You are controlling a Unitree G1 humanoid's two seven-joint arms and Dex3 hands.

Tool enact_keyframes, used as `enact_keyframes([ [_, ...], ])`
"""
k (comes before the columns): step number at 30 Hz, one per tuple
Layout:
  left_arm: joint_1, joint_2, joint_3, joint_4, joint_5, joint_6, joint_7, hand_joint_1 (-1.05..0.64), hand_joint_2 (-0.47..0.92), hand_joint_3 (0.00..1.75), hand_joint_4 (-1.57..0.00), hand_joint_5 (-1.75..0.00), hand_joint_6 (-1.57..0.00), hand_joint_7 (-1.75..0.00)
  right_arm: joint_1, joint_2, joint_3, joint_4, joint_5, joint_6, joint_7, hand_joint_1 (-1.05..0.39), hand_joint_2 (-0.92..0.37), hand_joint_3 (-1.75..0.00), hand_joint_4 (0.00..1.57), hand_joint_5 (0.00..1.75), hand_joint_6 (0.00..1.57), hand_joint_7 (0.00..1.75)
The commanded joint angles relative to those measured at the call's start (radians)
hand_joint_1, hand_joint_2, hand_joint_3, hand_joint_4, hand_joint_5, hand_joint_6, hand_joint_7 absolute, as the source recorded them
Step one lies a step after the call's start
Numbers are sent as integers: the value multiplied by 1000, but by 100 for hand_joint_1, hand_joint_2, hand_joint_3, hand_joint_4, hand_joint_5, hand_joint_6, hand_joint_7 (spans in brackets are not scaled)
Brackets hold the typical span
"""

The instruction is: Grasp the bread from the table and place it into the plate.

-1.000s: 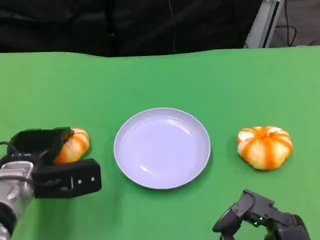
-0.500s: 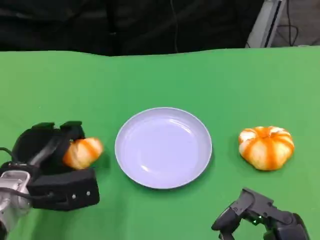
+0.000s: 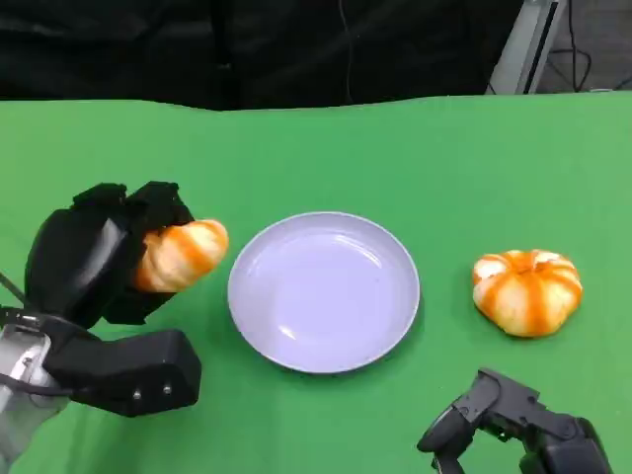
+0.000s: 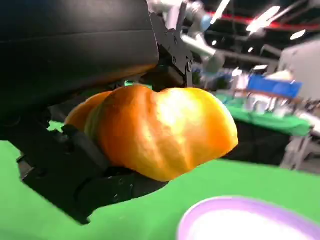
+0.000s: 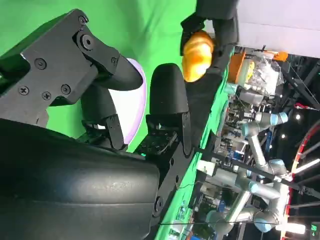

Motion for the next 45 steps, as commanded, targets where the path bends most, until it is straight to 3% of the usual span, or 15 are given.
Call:
enact_keyframes([
  [1, 41, -29, 28, -147, -20, 0, -8, -8, 24, 146, -94, -175, -83, -157, 1, -12, -6, 9, 5, -10, 1, -11, -34, -129, 72, 158, 78, 130],
  [6, 61, -80, 23, -266, -20, 25, -61, -10, 24, 151, -95, -175, -81, -161, 1, -12, -5, 9, 10, -11, 2, -11, -35, -128, 72, 158, 78, 130],
  [12, 35, -132, -9, -272, 14, 33, -98, -14, 24, 154, -94, -175, -75, -169, 3, -12, -1, 9, 11, -11, 4, -10, -36, -128, 72, 158, 78, 130],
  [22, -98, -245, -103, -98, 93, 101, -122, -12, 28, 138, -92, -175, -72, -174, 8, -11, -3, 8, 10, -18, 1, -9, -36, -128, 71, 158, 78, 130],
  [32, -227, -332, -191, 111, 198, 279, -71, -17, 45, 101, -88, -175, -68, -175, 15, -11, -5, 5, 8, -19, 1, -11, -36, -126, 71, 157, 78, 130],
  [33, -236, -338, -197, 125, 199, 299, -85, -17, 51, 83, -81, -175, -71, -152, 14, -11, -5, 6, 7, -20, 0, -11, -36, -126, 71, 158, 78, 130],
  [34, -246, -345, -205, 137, 202, 334, -111, -17, 54, 74, -79, -175, -73, -143, 13, -10, -5, 7, 6, -21, -1, -11, -36, -127, 71, 158, 78, 130],
  [35, -253, -348, -218, 136, 210, 389, -169, -21, 62, 61, -79, -153, -74, -110, 13, -9, -5, 8, 5, -21, -2, -11, -36, -127, 71, 158, 78, 130],
  [36, -257, -349, -230, 128, 219, 435, -220, -28, 77, 39, -66, -115, -65, -60, 13, -9, -5, 8, 3, -21, -2, -11, -36, -127, 71, 158, 78, 130],
  [37, -257, -348, -246, 111, 233, 491, -286, -32, 84, 27, -60, -93, -61, -36, 13, -8, -4, 8, 3, -21, -3, -11, -36, -127, 71, 158, 78, 130],
  [38, -256, -346, -258, 94, 242, 529, -331, -46, 89, 24, -37, -68, -43, -15, 13, -8, -4, 8, 3, -21, -3, -11, -36, -127, 71, 158, 78, 130],
  [40, -248, -342, -271, 61, 247, 572, -390, -53, 91, 23, -25, -54, -34, -5, 14, -8, -4, 6, 4, -20, -2, -11, -36, -127, 71, 158, 78, 130],
  [42, -225, -328, -267, 0, 212, 590, -496, -74, 92, 32, -6, -21, -11, -1, 13, -8, -3, 5, 3, -17, -1, -11, -36, -127, 71, 158, 78, 129],
  [45, -204, -311, -257, -68, 167, 607, -604, -86, 92, 38, -1, -3, -2, 0, 13, -9, -4, 4, 4, -13, 1, -11, -37, -126, 71, 158, 78, 129],
])
